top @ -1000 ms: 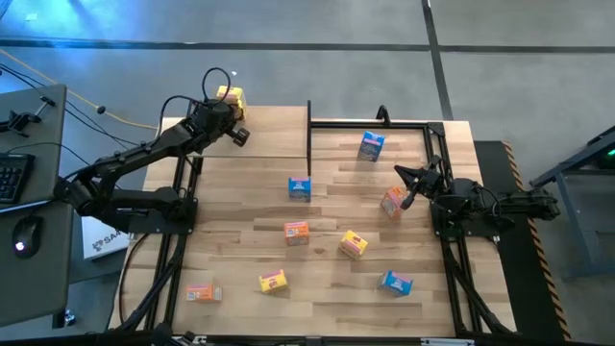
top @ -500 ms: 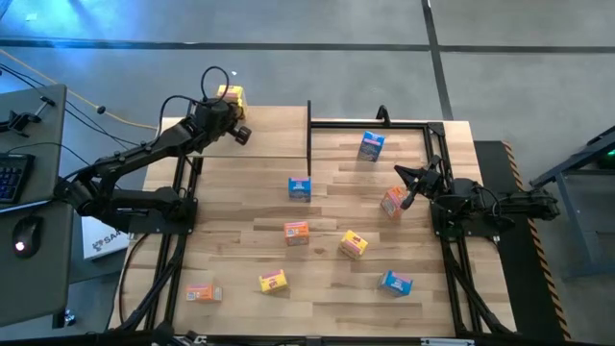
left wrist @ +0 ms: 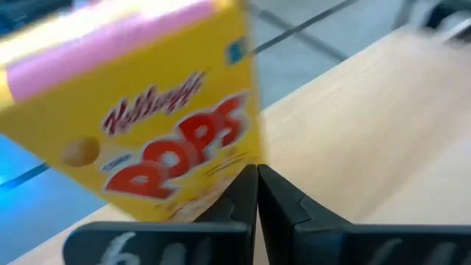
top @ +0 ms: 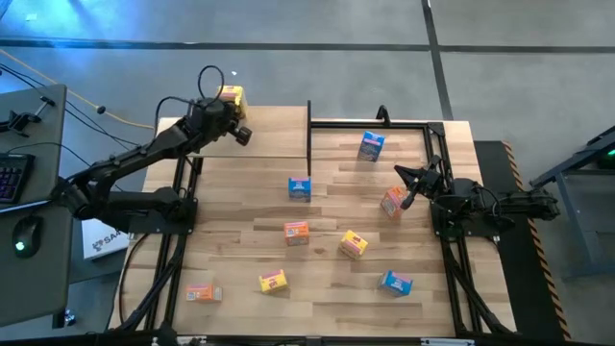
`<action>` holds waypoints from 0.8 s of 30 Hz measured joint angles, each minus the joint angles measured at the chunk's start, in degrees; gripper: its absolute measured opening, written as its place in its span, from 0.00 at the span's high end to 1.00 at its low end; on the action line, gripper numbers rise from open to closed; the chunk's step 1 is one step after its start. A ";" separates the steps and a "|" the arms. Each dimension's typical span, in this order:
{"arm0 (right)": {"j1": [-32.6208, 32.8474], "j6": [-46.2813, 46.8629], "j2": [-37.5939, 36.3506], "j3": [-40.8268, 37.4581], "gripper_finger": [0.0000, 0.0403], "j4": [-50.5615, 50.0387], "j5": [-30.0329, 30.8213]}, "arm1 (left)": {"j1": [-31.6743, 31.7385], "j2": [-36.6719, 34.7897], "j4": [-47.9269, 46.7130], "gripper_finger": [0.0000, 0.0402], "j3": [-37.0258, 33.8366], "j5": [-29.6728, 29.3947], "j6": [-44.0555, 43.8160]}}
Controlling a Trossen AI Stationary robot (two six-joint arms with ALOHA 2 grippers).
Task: Stack cereal on shelf
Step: Put the top blue cereal box on the shelf
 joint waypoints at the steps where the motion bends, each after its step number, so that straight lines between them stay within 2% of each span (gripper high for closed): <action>1: 0.00 0.02 0.00 0.00 1.00 0.00 0.00 | -0.43 -1.17 0.58 0.99 -0.84 1.23 -0.33; 14: -0.02 0.00 0.02 -0.02 1.00 -0.02 0.00 | -12.22 -18.49 21.53 0.99 -19.05 16.79 -4.16; 18: -0.02 0.02 0.00 0.00 1.00 -0.02 -0.02 | -14.79 -21.21 25.39 0.99 -22.70 20.46 -4.42; 24: -0.02 0.02 0.01 0.00 1.00 -0.01 0.00 | -17.69 -22.04 27.74 0.99 -25.80 21.68 -4.71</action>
